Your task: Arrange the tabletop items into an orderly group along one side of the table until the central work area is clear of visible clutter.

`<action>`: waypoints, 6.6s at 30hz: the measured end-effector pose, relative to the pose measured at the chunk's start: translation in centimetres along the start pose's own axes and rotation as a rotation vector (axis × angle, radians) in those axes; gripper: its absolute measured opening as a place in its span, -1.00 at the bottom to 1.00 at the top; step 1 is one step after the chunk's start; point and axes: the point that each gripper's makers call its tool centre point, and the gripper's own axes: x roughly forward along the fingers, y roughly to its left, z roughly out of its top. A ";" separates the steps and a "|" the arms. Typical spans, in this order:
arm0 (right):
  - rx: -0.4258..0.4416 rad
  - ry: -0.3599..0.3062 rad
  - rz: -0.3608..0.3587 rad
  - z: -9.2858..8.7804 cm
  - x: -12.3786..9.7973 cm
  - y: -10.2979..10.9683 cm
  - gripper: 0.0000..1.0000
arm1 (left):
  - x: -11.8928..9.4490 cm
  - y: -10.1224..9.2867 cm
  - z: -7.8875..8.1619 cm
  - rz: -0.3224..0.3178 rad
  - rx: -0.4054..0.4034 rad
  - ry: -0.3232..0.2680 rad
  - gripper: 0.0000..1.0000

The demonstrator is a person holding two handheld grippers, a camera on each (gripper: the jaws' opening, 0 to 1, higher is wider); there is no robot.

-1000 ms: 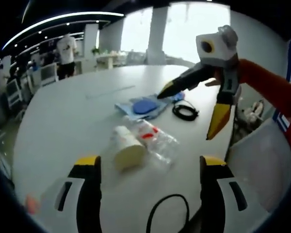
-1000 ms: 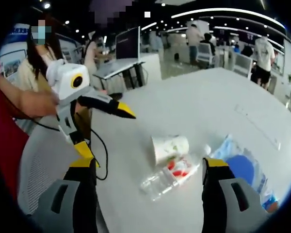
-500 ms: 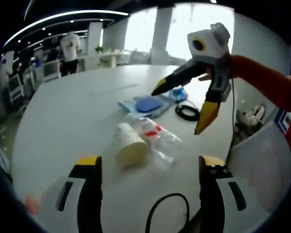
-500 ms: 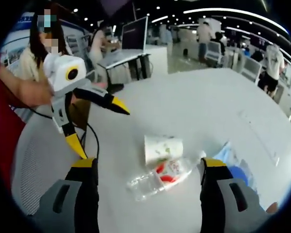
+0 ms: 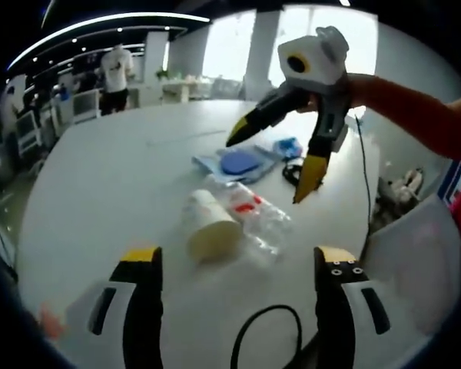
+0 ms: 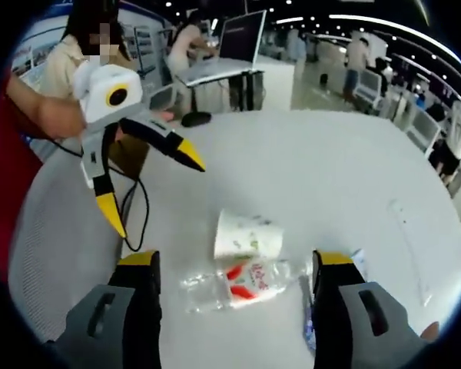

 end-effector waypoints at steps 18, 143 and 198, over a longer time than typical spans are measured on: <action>-0.303 0.153 0.049 -0.8 3.8 -3.0 0.44 | 0.2 0.8 -0.4 0.024 -0.043 0.010 0.53; 0.286 -0.759 -0.317 9.8 -0.6 -5.2 -0.16 | 0.3 6.8 13.6 0.181 -0.355 -0.472 0.29; 0.177 -0.385 -0.027 2.0 -1.7 2.1 0.08 | 4.0 7.3 12.6 -0.224 0.158 -0.362 -0.21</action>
